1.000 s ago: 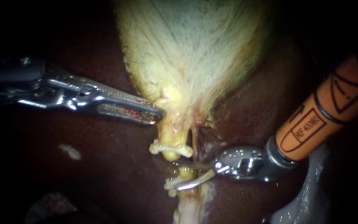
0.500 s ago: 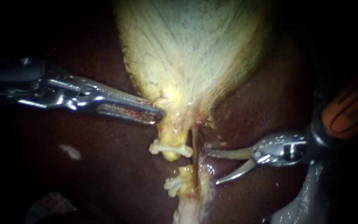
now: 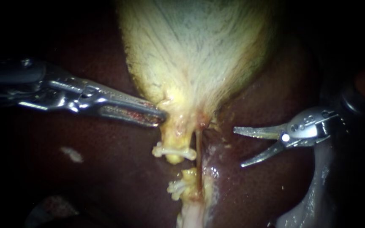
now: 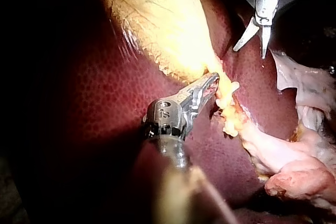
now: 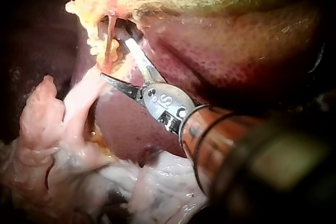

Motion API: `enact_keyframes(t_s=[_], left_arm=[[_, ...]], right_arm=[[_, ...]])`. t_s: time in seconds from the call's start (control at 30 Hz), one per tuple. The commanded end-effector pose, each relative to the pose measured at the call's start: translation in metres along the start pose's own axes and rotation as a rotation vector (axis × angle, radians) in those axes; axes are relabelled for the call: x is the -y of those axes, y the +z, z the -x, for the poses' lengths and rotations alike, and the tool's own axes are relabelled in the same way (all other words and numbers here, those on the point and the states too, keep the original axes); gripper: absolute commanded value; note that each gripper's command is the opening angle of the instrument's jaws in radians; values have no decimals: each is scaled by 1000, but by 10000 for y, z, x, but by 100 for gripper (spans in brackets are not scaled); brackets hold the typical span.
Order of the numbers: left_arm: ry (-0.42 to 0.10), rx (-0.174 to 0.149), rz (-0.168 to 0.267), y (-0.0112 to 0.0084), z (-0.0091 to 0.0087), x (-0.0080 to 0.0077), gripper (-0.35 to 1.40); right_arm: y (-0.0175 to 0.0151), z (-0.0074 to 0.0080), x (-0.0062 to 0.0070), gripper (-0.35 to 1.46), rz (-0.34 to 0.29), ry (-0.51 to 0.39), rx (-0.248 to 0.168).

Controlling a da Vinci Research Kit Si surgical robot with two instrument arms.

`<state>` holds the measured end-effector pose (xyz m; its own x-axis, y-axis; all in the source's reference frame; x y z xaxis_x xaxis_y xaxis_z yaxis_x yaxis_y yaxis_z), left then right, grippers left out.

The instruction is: Go back from the cut left tube

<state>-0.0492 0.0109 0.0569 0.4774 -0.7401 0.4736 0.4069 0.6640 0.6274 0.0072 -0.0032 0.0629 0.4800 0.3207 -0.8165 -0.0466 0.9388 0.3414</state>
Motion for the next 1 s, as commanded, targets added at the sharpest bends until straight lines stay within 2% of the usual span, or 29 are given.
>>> enact_keyframes(t_s=[0.03,0.17,0.3,0.53,1.0], left_arm=[[5,0,-2,6,-4,1,-35],[11,-1,-12,31,-23,5,-35],[10,-1,-15,42,-28,5,-35],[6,-2,-22,36,-18,5,-35],[5,-2,-21,36,-17,5,-35]], right_arm=[[0,0,0,143,0,-4,0],[1,1,0,143,-3,-17,-1],[0,2,1,143,-3,-29,-1],[0,2,2,143,-3,-35,-1],[-2,3,2,143,-4,-36,-2]])
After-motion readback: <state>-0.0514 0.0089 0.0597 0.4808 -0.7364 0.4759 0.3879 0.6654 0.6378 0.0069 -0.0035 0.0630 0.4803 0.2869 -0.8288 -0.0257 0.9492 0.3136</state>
